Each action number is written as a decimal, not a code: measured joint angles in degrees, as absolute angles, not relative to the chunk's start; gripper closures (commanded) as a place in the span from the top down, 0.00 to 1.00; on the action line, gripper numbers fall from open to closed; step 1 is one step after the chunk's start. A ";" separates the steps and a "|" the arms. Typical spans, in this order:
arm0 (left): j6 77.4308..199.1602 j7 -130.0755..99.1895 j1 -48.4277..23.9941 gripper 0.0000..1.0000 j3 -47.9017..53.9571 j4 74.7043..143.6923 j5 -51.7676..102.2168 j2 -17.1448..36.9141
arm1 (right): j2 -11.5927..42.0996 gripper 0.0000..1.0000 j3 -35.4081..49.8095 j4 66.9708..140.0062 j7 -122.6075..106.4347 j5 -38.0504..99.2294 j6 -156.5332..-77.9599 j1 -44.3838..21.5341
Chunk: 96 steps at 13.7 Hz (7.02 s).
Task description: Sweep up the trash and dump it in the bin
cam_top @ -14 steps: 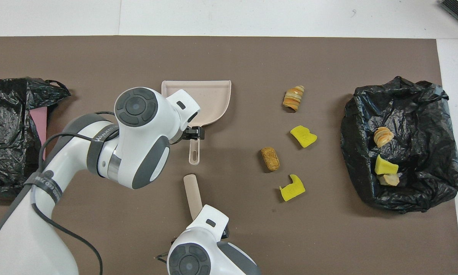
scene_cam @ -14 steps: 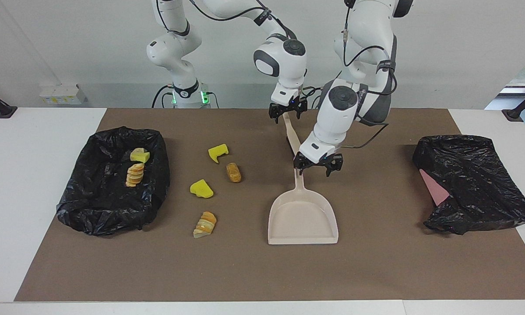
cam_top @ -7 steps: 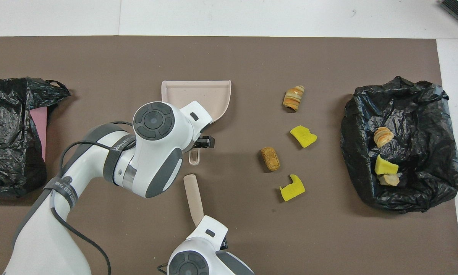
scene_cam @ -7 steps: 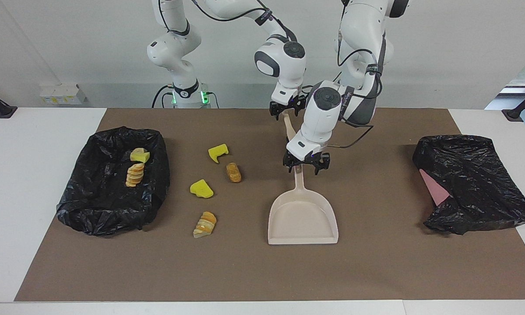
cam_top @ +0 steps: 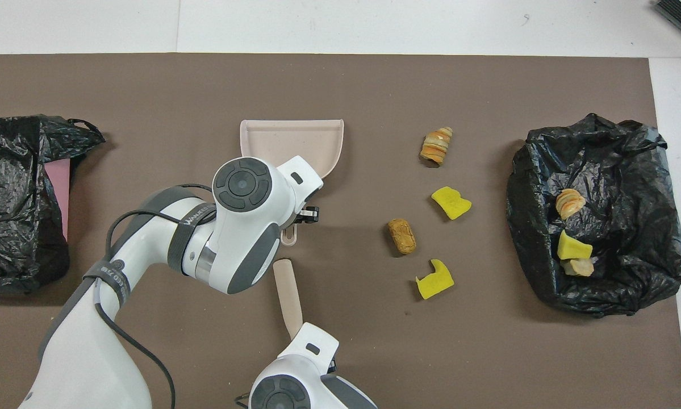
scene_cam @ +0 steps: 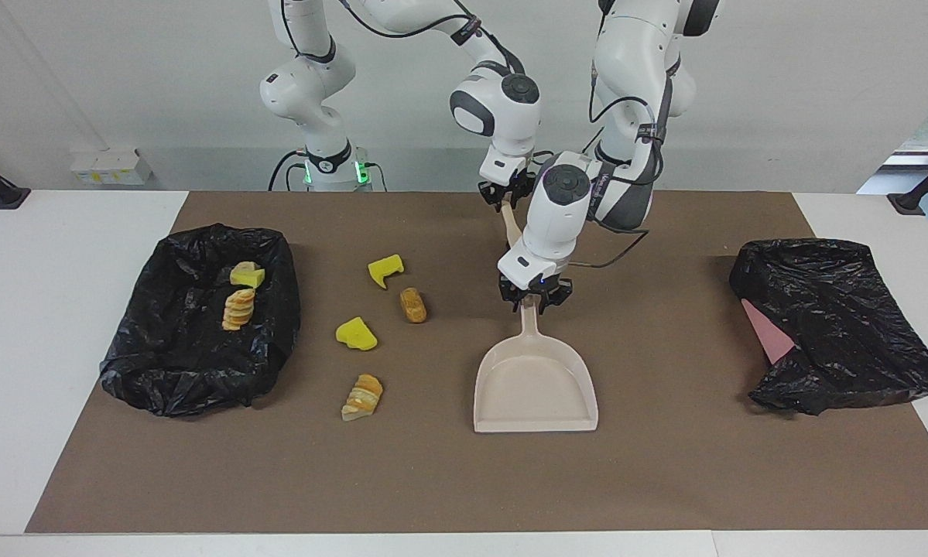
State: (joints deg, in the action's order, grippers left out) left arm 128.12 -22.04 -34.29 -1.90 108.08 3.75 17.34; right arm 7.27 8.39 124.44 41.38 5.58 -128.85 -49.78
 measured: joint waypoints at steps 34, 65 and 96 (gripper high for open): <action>116.85 51.77 -28.26 0.00 -2.25 116.91 0.81 5.95 | -4.07 0.00 8.20 132.15 74.20 0.25 -105.02 -26.06; 126.21 51.52 -28.72 0.00 -3.22 121.25 -0.77 6.00 | 8.40 0.00 7.91 113.74 43.83 -2.16 -112.21 -33.04; 119.51 36.89 -30.36 0.00 -2.50 119.35 -0.77 6.09 | 13.58 0.00 8.61 111.14 18.06 0.72 -110.63 -24.71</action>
State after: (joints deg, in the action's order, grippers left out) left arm 119.51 36.89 -30.36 -2.50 119.35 -0.77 6.09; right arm 13.58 8.61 111.14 18.06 0.72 -110.63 -24.71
